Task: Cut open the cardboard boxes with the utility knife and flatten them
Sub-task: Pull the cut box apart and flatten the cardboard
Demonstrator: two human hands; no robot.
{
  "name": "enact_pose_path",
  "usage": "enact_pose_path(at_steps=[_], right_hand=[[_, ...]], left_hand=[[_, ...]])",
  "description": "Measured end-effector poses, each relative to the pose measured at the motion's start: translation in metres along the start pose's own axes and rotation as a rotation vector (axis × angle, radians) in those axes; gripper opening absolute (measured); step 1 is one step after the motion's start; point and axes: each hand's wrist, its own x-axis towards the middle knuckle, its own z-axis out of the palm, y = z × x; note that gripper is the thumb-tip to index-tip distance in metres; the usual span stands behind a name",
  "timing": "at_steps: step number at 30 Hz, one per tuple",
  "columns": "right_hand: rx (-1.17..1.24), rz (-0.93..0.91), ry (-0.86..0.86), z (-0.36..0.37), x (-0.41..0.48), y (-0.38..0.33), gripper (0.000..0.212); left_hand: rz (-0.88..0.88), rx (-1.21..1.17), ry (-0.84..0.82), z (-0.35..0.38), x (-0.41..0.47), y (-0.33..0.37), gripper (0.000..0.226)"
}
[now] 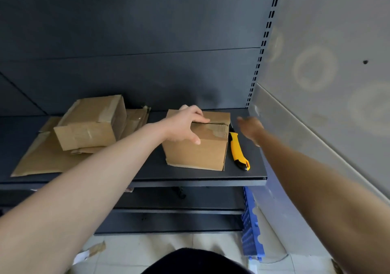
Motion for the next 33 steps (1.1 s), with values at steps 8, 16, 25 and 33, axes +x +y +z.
enact_pose_path(at_steps=[8,16,25,33], right_hand=[[0.004,-0.155,-0.463,-0.024,-0.025,-0.052,0.056],[0.069,-0.076,-0.423,-0.02,-0.032,-0.054,0.061],[0.121,-0.022,-0.416,-0.018,-0.032,-0.058,0.063],[0.16,0.01,-0.444,-0.019,-0.031,-0.062,0.058]], left_hand=[[0.048,0.158,0.02,0.004,-0.001,0.016,0.06],[-0.036,0.225,-0.123,0.001,0.008,0.035,0.051],[-0.058,0.05,-0.154,0.006,0.014,0.03,0.061],[-0.055,-0.055,-0.155,0.007,0.011,0.035,0.034]])
